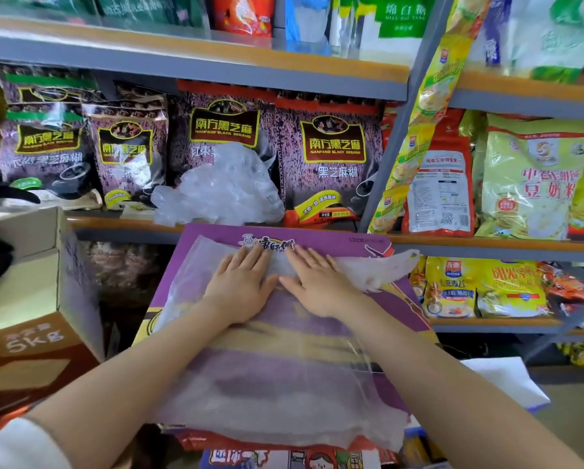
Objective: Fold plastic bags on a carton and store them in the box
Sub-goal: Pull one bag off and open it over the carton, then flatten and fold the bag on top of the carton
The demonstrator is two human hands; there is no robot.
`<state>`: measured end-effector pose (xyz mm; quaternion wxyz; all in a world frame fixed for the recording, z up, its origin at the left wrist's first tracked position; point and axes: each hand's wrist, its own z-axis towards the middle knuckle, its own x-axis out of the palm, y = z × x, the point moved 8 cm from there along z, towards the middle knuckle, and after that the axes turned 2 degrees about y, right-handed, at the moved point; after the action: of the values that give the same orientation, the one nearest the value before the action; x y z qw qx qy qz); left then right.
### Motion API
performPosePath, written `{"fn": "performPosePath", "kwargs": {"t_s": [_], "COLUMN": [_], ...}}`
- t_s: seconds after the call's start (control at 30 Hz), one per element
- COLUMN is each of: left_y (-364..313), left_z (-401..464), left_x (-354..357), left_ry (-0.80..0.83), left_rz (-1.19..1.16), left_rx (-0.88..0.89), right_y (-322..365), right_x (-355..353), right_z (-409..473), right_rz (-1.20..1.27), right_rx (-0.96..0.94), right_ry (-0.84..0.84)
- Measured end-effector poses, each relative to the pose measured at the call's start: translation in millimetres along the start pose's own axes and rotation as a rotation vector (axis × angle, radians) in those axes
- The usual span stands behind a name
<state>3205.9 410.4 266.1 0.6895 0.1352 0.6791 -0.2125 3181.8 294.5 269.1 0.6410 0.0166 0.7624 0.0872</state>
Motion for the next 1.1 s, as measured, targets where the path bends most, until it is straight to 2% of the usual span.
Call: {"fn": "performPosePath", "kwargs": {"t_s": [0.07, 0.2, 0.37, 0.47, 0.53, 0.6, 0.67, 0.7, 0.77, 0.83, 0.9, 0.97, 1.1], "left_y": [13, 46, 45, 42, 17, -29, -82, -105, -140, -155, -157, -152, -147], "left_z": [-9, -24, -25, -23, -13, 1, 14, 20, 31, 44, 53, 59, 61], "left_x": [0, -2, -4, -7, -17, -27, -30, -28, -24, -19, -12, -6, 0], "left_ry": [0.005, 0.046, 0.074, 0.129, 0.14, 0.102, 0.111, 0.12, 0.121, 0.134, 0.133, 0.074, -0.024], "left_rz": [-0.006, 0.012, 0.005, 0.017, 0.047, 0.0, -0.123, -0.178, -0.262, -0.372, -0.498, -0.583, -0.62], "left_rx": [-0.007, -0.161, -0.185, -0.25, -0.213, -0.06, 0.114, 0.194, 0.289, 0.279, 0.201, 0.135, 0.165], "right_y": [-16, -58, -107, -110, -105, -108, -134, -154, -185, -192, -196, -203, -201], "right_x": [7, 5, 6, 2, -15, -43, -60, -57, -33, -8, 0, -3, -12], "right_z": [-4, -24, -53, -65, -71, -86, -104, -107, -101, -94, -86, -79, -72], "right_rz": [-0.006, -0.022, 0.001, 0.039, 0.175, 0.339, 0.551, 0.703, 1.144, 1.476, 1.484, 1.362, 1.224], "right_rx": [0.086, 0.242, 0.423, 0.432, 0.313, 0.218, 0.291, 0.393, 0.609, 0.769, 0.781, 0.734, 0.528], "right_ry": [-0.011, -0.029, -0.07, -0.118, -0.314, -0.649, -0.882, -0.887, -0.705, -0.418, -0.246, -0.197, -0.001]}}
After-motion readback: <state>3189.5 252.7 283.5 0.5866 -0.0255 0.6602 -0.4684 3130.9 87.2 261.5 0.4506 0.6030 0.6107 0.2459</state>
